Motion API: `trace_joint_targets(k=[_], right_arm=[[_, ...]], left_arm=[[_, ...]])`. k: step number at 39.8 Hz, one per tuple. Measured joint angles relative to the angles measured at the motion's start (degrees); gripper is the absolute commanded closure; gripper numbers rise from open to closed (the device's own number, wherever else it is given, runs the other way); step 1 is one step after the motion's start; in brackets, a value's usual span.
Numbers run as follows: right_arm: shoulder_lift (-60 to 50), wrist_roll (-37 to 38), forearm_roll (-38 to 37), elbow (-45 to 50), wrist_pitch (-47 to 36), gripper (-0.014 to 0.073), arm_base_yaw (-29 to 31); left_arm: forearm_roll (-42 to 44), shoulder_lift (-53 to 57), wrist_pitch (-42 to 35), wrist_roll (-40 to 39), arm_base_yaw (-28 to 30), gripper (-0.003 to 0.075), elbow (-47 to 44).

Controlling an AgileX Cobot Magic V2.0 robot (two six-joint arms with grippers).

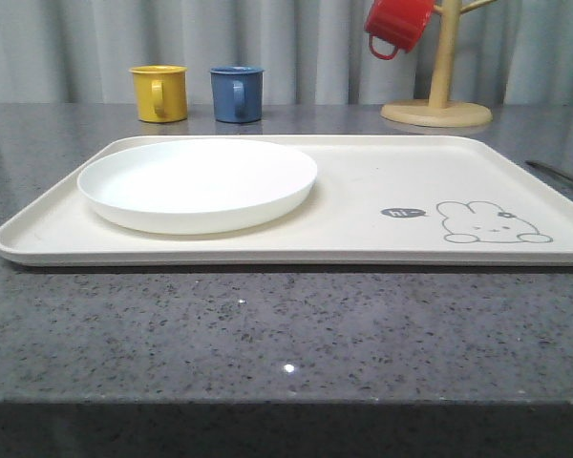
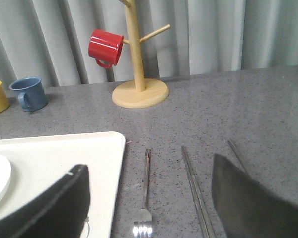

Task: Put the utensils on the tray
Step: 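Move the right gripper toward the fork beside the tray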

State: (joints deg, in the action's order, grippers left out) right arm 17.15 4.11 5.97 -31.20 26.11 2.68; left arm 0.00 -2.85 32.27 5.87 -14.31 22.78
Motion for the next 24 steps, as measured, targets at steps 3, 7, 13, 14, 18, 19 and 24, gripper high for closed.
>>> trace_joint_targets(k=[3, 7, 13, 14, 18, 19, 24], right_arm=[[0.1, 0.0, 0.0, 0.0, 0.2, 0.0054, 0.0], [3.0, -1.8, 0.0, -1.7, 2.3, 0.0055, 0.0], [14.6, -5.9, -0.1, -6.7, 8.7, 0.0055, 0.0], [17.1, -6.3, -0.1, -7.8, 9.5, 0.0055, 0.0], [25.9, -6.9, -0.2, -11.7, 13.1, 0.0055, 0.0], [27.8, -7.0, -0.2, -12.9, 13.7, 0.0055, 0.0], [38.9, -7.2, -0.2, -18.1, 16.3, 0.0077, 0.0]], left_arm=[[0.0, 0.0, 0.0, 0.0, 0.1, 0.0738, 0.0], [0.0, 0.0, 0.0, 0.0, 0.1, 0.0738, 0.0], [0.0, 0.0, -0.2, 0.0, 0.1, 0.0738, 0.0], [0.0, 0.0, -0.2, 0.0, 0.1, 0.0738, 0.0], [0.0, 0.0, -0.3, 0.0, 0.1, 0.0738, 0.0], [0.0, 0.0, -0.3, 0.0, 0.1, 0.0738, 0.0], [0.0, 0.0, -0.3, 0.0, 0.1, 0.0738, 0.0]])
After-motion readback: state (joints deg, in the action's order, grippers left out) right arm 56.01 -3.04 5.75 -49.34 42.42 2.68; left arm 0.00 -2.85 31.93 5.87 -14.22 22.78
